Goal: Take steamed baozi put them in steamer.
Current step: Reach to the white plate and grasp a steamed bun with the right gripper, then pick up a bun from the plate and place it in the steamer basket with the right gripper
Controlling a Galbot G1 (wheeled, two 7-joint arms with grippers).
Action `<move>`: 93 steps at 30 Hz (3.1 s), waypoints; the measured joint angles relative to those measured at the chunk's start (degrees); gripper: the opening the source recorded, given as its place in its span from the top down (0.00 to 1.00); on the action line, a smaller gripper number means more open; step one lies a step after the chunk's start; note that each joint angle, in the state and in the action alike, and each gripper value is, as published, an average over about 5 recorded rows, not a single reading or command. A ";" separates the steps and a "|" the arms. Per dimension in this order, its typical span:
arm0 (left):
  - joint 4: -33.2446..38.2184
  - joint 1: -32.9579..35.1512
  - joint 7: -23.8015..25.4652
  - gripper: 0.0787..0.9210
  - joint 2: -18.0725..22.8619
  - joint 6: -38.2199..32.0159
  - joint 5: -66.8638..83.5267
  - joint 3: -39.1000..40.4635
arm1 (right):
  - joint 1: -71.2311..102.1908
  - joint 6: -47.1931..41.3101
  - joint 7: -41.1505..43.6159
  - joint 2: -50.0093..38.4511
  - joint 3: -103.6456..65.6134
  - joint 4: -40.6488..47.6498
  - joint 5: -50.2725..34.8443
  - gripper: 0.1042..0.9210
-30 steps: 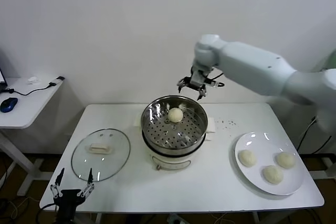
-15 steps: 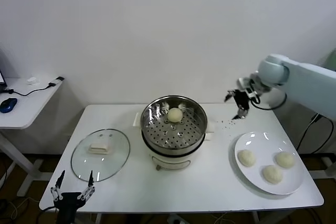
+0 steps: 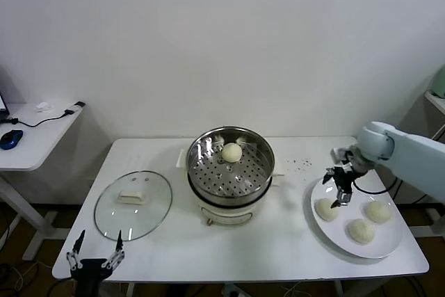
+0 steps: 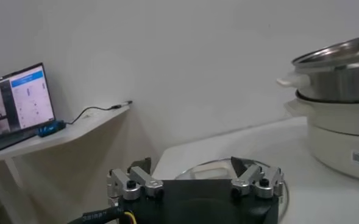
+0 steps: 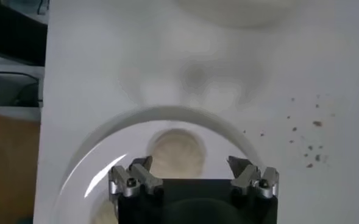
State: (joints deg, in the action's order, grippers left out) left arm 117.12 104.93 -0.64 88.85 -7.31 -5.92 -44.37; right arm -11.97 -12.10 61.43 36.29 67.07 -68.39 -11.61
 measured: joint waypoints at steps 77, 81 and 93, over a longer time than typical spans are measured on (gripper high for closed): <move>1.77 0.84 -0.12 0.12 0.04 -0.48 0.45 1.88 | -27.06 -5.99 -4.28 40.59 18.92 12.98 -31.64 0.41; 1.56 0.74 -0.16 0.12 -0.09 -0.52 0.59 1.81 | -25.28 -6.76 -5.39 42.42 19.25 13.04 -31.88 0.41; 0.76 0.43 -0.21 0.12 -0.15 -0.63 0.85 1.51 | -20.81 -7.72 -7.08 44.73 19.66 13.97 -31.89 0.40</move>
State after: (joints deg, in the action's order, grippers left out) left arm 117.88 105.36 -0.84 88.70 -7.94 -5.07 -42.86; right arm -32.78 -19.82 54.35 81.02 86.73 -54.43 -43.50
